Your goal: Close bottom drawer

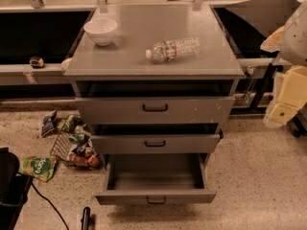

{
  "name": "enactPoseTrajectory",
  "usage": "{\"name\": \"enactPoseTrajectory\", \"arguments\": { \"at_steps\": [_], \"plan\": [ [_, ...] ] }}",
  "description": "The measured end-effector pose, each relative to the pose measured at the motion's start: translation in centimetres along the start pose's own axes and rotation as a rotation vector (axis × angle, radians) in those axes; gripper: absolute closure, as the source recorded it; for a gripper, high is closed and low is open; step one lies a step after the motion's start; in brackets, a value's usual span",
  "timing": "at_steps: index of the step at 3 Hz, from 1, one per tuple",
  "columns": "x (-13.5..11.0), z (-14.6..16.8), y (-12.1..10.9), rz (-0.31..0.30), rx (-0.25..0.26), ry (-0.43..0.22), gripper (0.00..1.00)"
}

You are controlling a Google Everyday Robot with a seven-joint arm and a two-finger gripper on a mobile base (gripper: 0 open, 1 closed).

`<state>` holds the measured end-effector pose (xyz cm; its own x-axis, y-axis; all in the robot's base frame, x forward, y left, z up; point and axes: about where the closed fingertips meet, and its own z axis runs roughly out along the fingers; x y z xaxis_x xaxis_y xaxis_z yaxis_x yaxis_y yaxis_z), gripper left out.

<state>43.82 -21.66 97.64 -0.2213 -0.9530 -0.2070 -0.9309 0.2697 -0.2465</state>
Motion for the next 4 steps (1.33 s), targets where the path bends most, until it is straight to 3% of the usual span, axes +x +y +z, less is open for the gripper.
{"name": "enactPoseTrajectory", "arguments": {
  "at_steps": [1,2,4],
  "plan": [
    [0.0,0.0,0.0,0.000,0.000,0.000,0.00],
    [-0.2,3.3,1.4,-0.017,-0.048,-0.051,0.00],
    [-2.1,15.0,7.8,-0.043,-0.221,-0.277,0.00]
  ]
}}
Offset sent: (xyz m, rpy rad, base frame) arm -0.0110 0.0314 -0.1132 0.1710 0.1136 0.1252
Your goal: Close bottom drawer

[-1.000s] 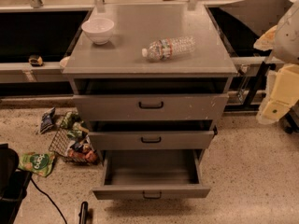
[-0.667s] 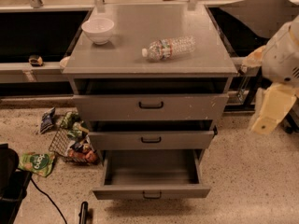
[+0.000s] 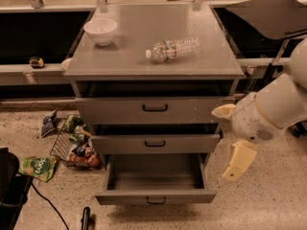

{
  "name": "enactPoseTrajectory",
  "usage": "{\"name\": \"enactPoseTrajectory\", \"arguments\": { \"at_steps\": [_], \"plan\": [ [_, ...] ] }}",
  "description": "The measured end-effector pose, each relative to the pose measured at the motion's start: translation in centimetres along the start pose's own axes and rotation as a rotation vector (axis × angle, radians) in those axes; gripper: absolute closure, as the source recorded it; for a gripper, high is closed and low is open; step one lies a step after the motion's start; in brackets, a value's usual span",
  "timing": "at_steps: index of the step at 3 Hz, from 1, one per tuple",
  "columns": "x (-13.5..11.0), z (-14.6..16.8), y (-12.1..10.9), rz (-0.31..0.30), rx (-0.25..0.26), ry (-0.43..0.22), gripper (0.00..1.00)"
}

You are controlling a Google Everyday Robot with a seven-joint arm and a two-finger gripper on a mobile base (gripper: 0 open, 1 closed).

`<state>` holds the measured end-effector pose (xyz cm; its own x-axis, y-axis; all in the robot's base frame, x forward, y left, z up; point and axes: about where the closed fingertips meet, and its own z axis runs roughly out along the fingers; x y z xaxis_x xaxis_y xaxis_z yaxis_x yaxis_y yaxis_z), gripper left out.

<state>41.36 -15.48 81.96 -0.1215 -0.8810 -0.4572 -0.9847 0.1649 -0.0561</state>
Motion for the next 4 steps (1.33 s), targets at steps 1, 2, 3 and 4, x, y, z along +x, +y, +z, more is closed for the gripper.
{"name": "enactPoseTrajectory", "arguments": {
  "at_steps": [1,2,3,4],
  "plan": [
    [-0.3,5.4,2.1,0.013,-0.084,-0.106,0.00],
    [-0.3,5.4,2.1,0.013,-0.084,-0.106,0.00],
    [1.2,8.6,1.5,0.000,-0.118,-0.140,0.00],
    [4.4,15.2,0.7,-0.049,-0.156,-0.187,0.00]
  ]
}}
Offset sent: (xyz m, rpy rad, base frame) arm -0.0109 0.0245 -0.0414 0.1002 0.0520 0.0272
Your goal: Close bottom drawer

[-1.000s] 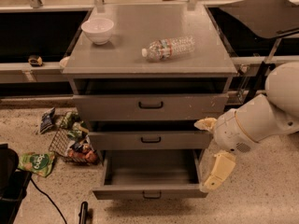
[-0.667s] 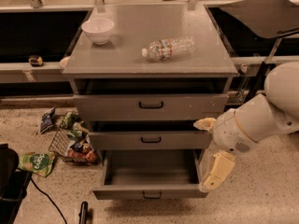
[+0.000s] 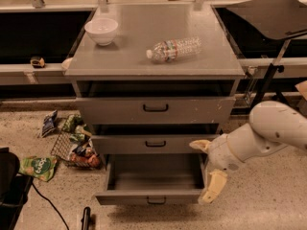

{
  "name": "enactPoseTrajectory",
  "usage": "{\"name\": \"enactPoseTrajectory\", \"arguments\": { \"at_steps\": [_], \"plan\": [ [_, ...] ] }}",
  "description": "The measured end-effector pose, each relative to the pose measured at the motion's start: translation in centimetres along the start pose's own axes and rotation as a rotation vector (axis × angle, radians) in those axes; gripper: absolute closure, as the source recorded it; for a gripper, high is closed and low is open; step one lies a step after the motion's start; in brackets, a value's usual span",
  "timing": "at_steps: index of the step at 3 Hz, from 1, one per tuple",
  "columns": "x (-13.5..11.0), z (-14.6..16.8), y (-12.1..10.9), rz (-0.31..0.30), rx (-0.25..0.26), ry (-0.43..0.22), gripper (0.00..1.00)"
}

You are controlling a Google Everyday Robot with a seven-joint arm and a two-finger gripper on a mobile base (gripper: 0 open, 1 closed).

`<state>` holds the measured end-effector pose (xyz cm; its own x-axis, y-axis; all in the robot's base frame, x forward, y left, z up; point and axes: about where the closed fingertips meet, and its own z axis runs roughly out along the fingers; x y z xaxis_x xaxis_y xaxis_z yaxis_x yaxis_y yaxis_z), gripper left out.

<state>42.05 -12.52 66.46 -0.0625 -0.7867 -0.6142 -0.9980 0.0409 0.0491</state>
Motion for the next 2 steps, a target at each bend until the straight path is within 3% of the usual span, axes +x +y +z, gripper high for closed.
{"name": "enactPoseTrajectory", "arguments": {
  "at_steps": [1,2],
  "plan": [
    [3.48,5.99,-0.57,-0.070,-0.064,-0.058,0.00],
    [3.48,6.00,-0.56,-0.070,-0.064,-0.058,0.00]
  ]
}}
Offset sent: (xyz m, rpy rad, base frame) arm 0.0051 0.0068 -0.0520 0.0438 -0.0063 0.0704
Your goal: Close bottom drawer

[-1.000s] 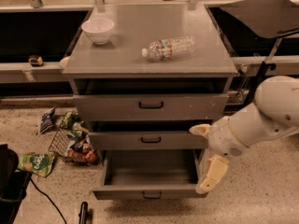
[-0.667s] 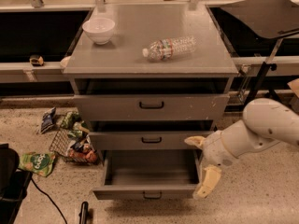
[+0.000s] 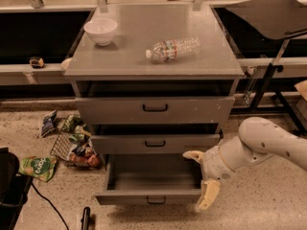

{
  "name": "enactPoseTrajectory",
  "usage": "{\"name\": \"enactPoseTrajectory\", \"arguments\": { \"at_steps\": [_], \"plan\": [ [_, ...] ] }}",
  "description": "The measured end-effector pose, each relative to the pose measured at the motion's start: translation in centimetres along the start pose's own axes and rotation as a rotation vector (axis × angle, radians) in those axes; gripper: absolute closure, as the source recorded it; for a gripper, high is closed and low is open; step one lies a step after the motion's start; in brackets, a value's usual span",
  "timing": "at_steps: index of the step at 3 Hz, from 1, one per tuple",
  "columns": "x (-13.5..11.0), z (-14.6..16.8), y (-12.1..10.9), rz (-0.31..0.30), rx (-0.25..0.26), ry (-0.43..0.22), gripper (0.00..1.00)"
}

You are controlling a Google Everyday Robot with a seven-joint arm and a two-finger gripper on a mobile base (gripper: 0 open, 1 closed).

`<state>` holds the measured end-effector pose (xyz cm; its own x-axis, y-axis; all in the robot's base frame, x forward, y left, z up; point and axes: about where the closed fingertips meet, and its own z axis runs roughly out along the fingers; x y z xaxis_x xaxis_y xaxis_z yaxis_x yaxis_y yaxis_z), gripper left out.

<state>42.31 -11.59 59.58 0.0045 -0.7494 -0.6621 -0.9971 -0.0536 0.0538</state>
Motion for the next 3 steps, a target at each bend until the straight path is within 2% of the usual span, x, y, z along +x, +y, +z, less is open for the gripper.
{"name": "enactPoseTrajectory", "arguments": {
  "at_steps": [1,3],
  "plan": [
    [3.1,1.9,-0.4,-0.012,-0.017,-0.009,0.00],
    [13.2,10.4,-0.9,-0.012,-0.134,0.009,0.00]
  ]
}}
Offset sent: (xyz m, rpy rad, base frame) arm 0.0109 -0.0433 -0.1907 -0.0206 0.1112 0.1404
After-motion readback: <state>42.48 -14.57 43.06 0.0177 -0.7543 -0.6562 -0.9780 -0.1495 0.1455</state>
